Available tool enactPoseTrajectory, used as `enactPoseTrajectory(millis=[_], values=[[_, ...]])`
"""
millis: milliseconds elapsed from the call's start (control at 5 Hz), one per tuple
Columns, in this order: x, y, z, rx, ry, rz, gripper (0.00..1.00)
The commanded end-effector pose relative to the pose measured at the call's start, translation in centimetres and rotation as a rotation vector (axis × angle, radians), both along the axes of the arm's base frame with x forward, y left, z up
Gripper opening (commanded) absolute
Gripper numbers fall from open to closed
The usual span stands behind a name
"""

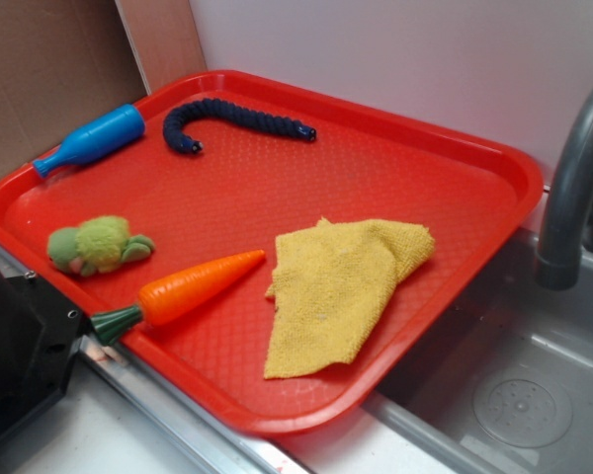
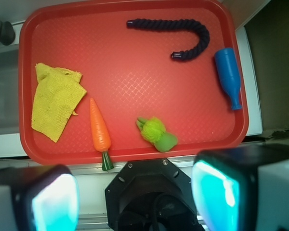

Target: Grab the carrot.

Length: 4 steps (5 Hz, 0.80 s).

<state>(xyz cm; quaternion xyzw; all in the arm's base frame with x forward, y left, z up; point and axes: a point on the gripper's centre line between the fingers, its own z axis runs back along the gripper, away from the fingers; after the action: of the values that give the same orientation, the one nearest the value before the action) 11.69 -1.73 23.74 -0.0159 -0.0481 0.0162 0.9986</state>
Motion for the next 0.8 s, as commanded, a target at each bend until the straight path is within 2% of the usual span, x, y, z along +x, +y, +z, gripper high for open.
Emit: enactPoseTrajectory(millis=[0, 200, 400, 600], values=[[0.0, 0.0, 0.0, 0.0, 0.0, 0.0, 1.0], [0.5, -1.2, -5.0, -0.011, 0.005, -0.055, 1.0], [-0.1, -2.4, -10.0, -0.009, -0.05, -0.073, 1.0], [0.8, -2.8, -14.8, 0.016, 0.043, -0.063, 1.0]])
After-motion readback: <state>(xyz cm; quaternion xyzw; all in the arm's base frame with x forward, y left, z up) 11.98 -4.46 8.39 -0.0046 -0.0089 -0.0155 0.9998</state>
